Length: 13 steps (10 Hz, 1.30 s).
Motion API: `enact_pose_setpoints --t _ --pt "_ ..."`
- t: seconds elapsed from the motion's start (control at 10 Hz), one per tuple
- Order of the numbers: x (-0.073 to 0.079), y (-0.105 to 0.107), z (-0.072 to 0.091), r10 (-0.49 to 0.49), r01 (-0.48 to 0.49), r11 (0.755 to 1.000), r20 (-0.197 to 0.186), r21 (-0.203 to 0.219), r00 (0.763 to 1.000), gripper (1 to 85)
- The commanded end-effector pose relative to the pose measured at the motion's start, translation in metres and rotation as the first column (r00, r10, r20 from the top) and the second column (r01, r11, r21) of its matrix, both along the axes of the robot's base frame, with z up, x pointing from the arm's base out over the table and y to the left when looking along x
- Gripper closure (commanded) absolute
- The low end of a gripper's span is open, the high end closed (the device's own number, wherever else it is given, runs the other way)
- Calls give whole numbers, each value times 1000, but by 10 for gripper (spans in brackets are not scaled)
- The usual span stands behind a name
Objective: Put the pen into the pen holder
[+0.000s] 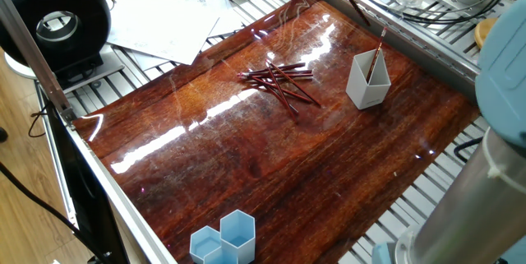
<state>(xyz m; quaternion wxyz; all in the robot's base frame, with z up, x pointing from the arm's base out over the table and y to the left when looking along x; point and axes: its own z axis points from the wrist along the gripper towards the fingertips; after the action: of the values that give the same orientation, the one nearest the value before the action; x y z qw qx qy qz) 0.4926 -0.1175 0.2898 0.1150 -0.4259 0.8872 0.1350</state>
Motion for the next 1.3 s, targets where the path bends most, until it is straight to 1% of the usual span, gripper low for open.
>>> enact_pose_setpoints --t 0.0,0.2,0.3,0.4,0.5,0.6,0.7,0.8,0.9,1.0,1.1,1.2 --pt "-3 -5 -10 55 -58 997 63 48 997 847" --pt "-1 -4 -16 60 -66 996 82 68 995 847" --pt "-1 -4 -17 59 -65 995 84 71 995 847" --pt "-2 -2 -17 53 -59 995 78 78 996 847" --pt "-6 0 -16 25 -29 995 48 95 999 847" --pt "-8 -11 -21 0 -1 999 29 52 1000 847" --pt "-8 -28 -27 -27 27 1000 19 -15 999 847" --pt "-8 -36 -30 -80 80 996 3 -44 997 847" --pt "-7 -48 -33 -115 114 989 2 -89 993 847" --pt "-5 -43 -32 -103 104 992 10 -68 995 847" --pt "-9 -43 -28 -70 71 997 29 -21 997 847" --pt "-13 -48 -27 -46 45 999 55 21 997 847"
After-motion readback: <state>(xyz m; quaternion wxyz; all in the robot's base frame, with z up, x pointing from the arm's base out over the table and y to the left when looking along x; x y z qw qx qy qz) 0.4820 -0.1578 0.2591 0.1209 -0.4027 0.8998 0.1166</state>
